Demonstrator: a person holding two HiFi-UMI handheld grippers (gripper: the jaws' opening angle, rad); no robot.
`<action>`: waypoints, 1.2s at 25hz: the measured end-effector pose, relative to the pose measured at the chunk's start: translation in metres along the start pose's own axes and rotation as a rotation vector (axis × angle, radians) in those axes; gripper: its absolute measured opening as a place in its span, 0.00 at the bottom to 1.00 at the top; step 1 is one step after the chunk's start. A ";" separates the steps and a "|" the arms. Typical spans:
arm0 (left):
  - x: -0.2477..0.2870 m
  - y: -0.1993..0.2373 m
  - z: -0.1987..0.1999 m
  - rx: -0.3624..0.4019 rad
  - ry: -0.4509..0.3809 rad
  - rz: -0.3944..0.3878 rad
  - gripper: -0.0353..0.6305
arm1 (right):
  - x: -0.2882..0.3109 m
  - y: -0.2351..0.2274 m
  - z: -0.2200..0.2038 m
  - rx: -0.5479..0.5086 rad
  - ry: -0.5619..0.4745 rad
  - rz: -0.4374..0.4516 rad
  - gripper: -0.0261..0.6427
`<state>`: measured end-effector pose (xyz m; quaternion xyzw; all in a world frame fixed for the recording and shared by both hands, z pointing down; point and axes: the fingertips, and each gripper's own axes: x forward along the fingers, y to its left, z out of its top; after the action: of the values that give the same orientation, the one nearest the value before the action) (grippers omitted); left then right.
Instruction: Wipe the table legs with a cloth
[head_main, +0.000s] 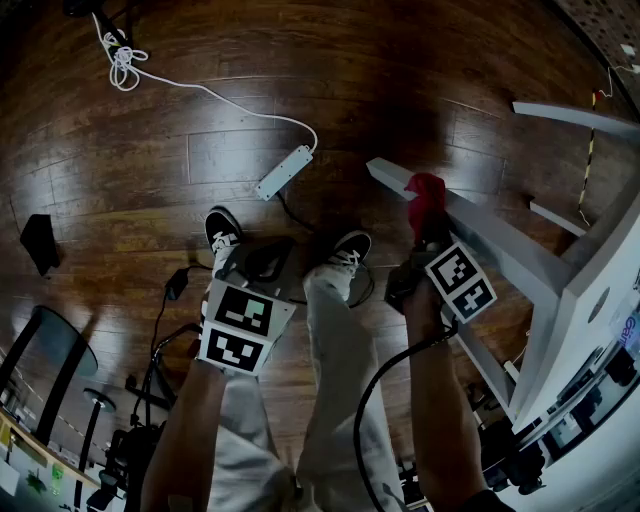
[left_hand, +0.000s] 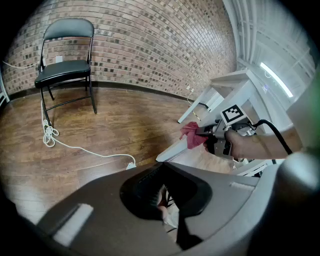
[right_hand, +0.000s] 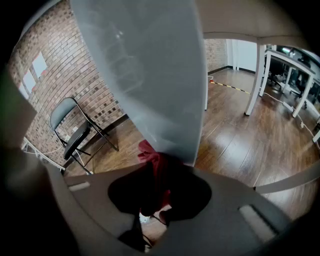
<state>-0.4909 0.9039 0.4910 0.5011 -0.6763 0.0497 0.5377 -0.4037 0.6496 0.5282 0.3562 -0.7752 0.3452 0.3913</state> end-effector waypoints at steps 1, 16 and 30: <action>0.005 0.002 -0.003 -0.004 -0.002 -0.003 0.06 | 0.007 -0.002 -0.005 0.004 0.004 -0.005 0.14; 0.069 0.005 -0.043 -0.032 -0.011 -0.084 0.05 | 0.112 -0.038 -0.073 -0.056 0.067 -0.090 0.14; 0.103 0.065 -0.069 -0.128 0.020 -0.037 0.05 | 0.218 -0.072 -0.136 -0.187 0.168 -0.251 0.14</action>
<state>-0.4838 0.9136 0.6307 0.4778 -0.6631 0.0014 0.5762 -0.3918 0.6621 0.7946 0.3822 -0.7181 0.2483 0.5260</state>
